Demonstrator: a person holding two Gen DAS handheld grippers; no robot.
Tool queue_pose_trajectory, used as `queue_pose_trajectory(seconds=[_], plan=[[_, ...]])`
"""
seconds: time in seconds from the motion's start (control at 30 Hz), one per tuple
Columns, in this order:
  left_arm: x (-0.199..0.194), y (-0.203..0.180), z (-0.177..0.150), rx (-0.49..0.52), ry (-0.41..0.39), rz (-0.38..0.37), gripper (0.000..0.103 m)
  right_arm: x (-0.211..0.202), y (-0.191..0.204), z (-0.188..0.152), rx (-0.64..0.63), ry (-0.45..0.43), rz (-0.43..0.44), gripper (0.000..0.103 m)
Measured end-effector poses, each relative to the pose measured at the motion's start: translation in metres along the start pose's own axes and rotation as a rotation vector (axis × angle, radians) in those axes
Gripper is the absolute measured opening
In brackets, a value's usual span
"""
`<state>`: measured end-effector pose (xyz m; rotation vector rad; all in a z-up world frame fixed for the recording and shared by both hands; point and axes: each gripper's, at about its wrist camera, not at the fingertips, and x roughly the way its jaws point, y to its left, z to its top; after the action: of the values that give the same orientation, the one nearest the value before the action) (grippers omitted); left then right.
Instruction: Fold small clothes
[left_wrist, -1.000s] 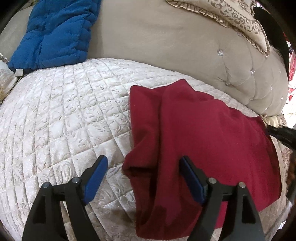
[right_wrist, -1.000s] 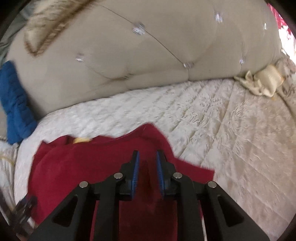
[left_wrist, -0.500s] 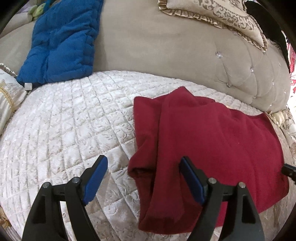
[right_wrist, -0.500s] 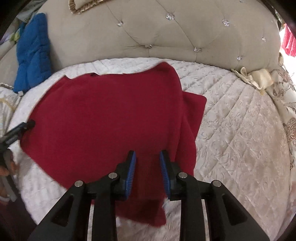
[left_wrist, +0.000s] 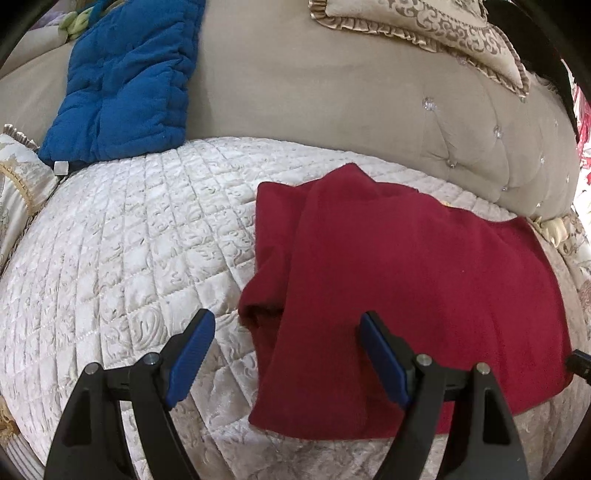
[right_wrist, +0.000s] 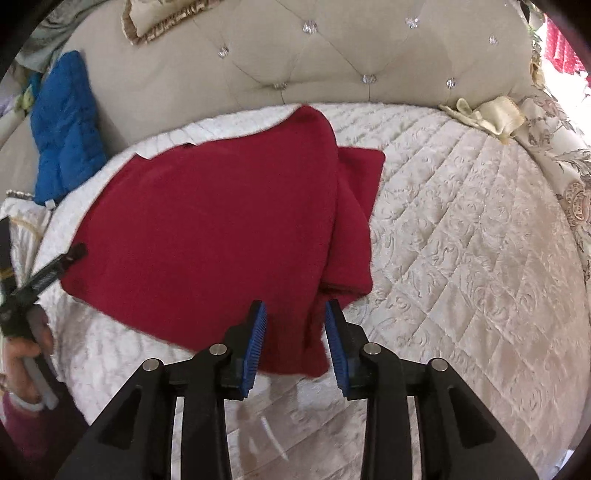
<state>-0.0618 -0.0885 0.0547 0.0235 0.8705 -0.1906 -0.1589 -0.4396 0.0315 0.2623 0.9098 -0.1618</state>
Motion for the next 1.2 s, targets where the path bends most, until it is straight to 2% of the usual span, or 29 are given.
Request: queue_pose_trajectory(seconds=[0.13, 0.3, 0.5, 0.83, 0.93, 1.07, 1.2], plan=[[0.000, 0.007, 0.001, -0.018, -0.003, -0.017, 0.084, -0.012, 0.020, 0.002, -0.016, -0.022, 0.012, 0.013], [0.002, 0.016, 0.001, -0.031, 0.003, -0.028, 0.084, -0.009, 0.061, 0.022, -0.066, -0.029, 0.072, 0.014], [0.007, 0.028, 0.002, -0.059, 0.014, -0.037, 0.084, 0.026, 0.111, 0.048, -0.129, -0.034, 0.111, 0.014], [0.018, 0.029, 0.004, -0.055, 0.033, -0.046, 0.087, 0.096, 0.137, 0.068, -0.126, 0.017, 0.133, 0.014], [0.021, 0.031, 0.005, -0.069, 0.039, -0.058, 0.089, 0.105, 0.144, 0.077, -0.162, -0.014, 0.117, 0.014], [0.026, 0.038, 0.006, -0.106, 0.059, -0.088, 0.092, 0.116, 0.159, 0.099, -0.204, -0.004, 0.101, 0.014], [0.027, 0.042, 0.006, -0.117, 0.064, -0.106, 0.093, 0.119, 0.188, 0.123, -0.250, -0.004, 0.138, 0.015]])
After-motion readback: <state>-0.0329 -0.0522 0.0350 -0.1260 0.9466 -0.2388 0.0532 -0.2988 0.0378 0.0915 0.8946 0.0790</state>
